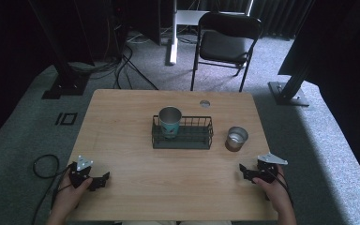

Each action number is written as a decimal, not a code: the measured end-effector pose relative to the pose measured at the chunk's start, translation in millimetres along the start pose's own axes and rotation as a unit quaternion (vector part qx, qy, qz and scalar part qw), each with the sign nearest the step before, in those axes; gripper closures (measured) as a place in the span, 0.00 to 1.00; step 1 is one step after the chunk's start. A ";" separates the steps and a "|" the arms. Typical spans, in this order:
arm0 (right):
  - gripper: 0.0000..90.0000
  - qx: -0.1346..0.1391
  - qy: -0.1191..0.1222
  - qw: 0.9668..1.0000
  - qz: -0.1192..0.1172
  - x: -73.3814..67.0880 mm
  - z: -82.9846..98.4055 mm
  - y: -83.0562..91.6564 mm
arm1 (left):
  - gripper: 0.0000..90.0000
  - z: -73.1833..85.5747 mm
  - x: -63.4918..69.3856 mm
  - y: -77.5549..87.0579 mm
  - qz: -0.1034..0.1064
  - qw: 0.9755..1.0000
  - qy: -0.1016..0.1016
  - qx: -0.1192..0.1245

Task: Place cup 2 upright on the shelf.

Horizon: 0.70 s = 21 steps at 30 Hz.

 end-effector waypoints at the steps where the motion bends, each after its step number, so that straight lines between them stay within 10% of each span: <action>1: 0.14 0.002 0.002 1.000 0.000 0.1 -1.2 -0.4 | 0.04 0.0 0.0 0.0 0.000 1.000 0.000 0.000; 21: 0.14 0.035 -0.004 0.999 0.001 -3.7 -26.8 -11.7 | 0.04 0.0 0.0 0.0 0.000 1.000 0.000 0.000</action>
Point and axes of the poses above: each handheld gripper's, and its own axes: y roughly backward along the jaws, z roughly out of its underside, x roughly to its right, the point moved 7 cm from there along -y, roughly forward along the jaws, and after that the axes turned 15 degrees about z, right-handed, at the moved point
